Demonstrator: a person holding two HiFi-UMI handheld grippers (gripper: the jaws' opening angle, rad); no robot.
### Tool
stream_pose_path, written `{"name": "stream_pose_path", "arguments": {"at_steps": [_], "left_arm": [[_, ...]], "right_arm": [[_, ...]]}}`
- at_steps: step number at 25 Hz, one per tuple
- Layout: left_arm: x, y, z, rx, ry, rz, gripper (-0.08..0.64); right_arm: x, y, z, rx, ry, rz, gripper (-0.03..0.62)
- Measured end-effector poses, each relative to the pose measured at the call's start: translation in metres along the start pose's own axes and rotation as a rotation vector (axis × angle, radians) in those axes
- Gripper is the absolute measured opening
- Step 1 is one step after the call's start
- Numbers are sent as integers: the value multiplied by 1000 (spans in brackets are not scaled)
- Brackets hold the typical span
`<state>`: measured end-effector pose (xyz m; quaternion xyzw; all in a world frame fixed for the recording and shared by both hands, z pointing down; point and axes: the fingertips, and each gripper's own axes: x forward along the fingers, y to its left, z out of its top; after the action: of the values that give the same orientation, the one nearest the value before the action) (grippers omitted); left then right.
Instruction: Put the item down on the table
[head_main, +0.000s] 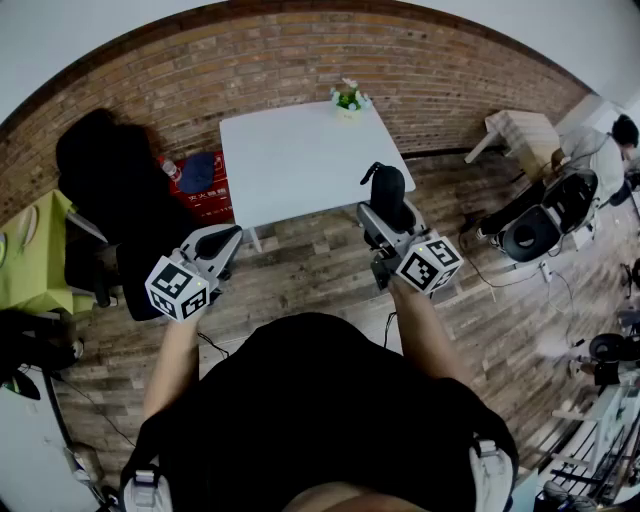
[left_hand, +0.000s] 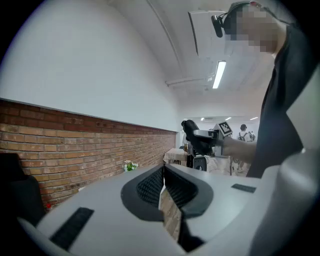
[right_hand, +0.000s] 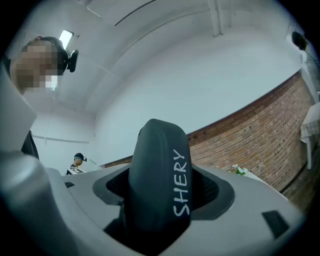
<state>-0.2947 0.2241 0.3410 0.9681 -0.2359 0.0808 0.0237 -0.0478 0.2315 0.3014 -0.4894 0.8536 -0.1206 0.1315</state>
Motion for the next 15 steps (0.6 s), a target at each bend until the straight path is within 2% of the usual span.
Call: {"name": "stream_pose_path", "arguments": {"at_steps": [9,15], "left_arm": [[-7,12,-11,-28,4,5,12],[-15,24,-14,-34,0,8,12]], "right_arm": [[13,1,-15,-7,44,2,356],[28,-1,-17,-9,40,-15,356]]}}
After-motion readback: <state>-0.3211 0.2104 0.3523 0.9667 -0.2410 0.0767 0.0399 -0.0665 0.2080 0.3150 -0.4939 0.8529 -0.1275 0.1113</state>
